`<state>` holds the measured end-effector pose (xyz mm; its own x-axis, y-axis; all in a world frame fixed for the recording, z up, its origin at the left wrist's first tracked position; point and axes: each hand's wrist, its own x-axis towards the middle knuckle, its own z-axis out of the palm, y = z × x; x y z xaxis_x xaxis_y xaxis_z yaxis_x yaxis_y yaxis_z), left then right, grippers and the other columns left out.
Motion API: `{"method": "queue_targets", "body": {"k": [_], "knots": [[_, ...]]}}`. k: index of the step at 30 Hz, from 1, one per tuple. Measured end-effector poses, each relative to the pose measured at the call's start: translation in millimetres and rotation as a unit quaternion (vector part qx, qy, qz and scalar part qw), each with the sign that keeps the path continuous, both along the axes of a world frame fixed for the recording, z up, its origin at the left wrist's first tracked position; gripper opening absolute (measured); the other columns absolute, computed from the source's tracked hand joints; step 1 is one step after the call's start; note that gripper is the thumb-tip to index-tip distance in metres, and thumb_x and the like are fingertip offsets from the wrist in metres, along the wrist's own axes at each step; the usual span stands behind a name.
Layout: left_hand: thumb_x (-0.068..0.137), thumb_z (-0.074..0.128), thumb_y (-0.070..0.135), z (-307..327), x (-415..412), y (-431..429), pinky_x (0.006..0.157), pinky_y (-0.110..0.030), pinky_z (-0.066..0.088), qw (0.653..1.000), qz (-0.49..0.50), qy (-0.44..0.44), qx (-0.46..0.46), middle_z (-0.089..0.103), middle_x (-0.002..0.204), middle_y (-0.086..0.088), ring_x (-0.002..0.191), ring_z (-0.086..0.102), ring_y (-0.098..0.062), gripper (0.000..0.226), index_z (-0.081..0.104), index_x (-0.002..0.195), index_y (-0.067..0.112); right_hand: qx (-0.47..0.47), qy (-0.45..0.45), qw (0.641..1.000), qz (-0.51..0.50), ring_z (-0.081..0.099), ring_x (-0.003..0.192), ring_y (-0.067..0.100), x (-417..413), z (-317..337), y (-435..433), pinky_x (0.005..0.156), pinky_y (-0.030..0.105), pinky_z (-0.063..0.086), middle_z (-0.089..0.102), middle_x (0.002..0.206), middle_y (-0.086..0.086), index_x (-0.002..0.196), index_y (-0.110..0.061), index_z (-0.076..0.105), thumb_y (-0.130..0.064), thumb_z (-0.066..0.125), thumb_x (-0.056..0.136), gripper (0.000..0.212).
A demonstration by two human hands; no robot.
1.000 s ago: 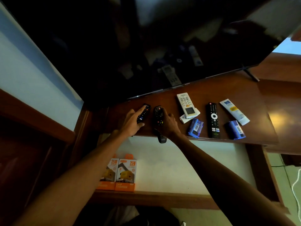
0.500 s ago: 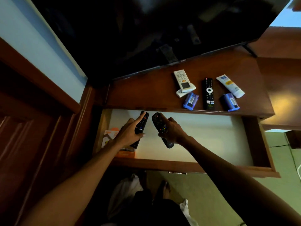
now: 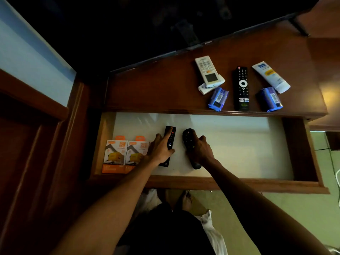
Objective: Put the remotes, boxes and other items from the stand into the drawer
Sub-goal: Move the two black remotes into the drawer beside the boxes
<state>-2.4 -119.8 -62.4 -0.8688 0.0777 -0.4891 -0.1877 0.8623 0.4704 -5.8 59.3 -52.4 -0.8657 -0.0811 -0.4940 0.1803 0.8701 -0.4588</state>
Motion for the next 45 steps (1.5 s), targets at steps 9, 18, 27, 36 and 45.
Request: {"method": "queue_targets", "body": {"k": [9, 18, 27, 36, 45], "knots": [[0.085, 0.064, 0.048, -7.5, -12.7, 1.4, 0.078, -0.045, 0.050, 0.993, -0.058, -0.016, -0.100, 0.042, 0.129, -0.016, 0.105, 0.056, -0.039, 0.089, 0.008, 0.152, 0.034, -0.033, -0.014, 0.999, 0.002, 0.059, 0.091, 0.047, -1.6, -16.2, -2.4, 0.075, 0.051, 0.055, 0.044, 0.117, 0.020, 0.148, -0.031, 0.015, -0.039, 0.068, 0.081, 0.085], [0.071, 0.081, 0.034, -1.9, -64.0, -23.4, 0.116, -0.056, 0.022, 0.944, -0.305, -0.009, -0.129, 0.013, 0.162, -0.006, 0.148, 0.011, -0.032, 0.108, 0.012, 0.154, 0.022, -0.088, -0.056, 0.994, 0.038, 0.058, 0.105, 0.043, -9.1, -25.1, 4.4, 0.088, 0.050, 0.056, 0.038, 0.135, 0.019, 0.155, -0.025, 0.012, -0.013, 0.081, 0.074, 0.106], [0.061, 0.085, 0.041, -4.7, -53.7, -63.3, 0.111, -0.046, 0.030, 0.952, -0.276, 0.034, -0.131, 0.044, 0.147, -0.009, 0.138, 0.033, -0.029, 0.104, 0.034, 0.147, 0.013, -0.117, -0.064, 0.990, 0.056, 0.065, 0.097, 0.035, -1.7, -30.1, -39.7, 0.080, 0.047, 0.059, 0.033, 0.143, 0.016, 0.155, -0.025, 0.014, -0.006, 0.086, 0.067, 0.115], [0.062, 0.080, 0.055, -0.6, -52.4, -75.2, 0.106, -0.047, 0.030, 0.955, -0.269, -0.015, -0.128, 0.048, 0.134, -0.005, 0.130, 0.035, -0.028, 0.096, 0.041, 0.143, 0.021, -0.084, -0.046, 0.990, 0.107, 0.065, 0.096, 0.038, 6.5, -29.1, -53.5, 0.082, 0.047, 0.057, 0.039, 0.139, 0.016, 0.155, -0.023, 0.013, -0.013, 0.087, 0.066, 0.116], [0.056, 0.088, 0.034, 3.6, -49.4, -73.2, 0.097, -0.044, 0.041, 0.980, -0.184, 0.007, -0.075, 0.063, 0.121, -0.005, 0.119, 0.048, -0.028, 0.077, 0.058, 0.126, 0.025, -0.042, -0.039, 0.988, 0.144, 0.065, 0.101, 0.037, 6.8, -21.3, -41.4, 0.080, 0.048, 0.055, 0.043, 0.139, 0.012, 0.152, -0.019, 0.016, -0.029, 0.087, 0.065, 0.113]]}}
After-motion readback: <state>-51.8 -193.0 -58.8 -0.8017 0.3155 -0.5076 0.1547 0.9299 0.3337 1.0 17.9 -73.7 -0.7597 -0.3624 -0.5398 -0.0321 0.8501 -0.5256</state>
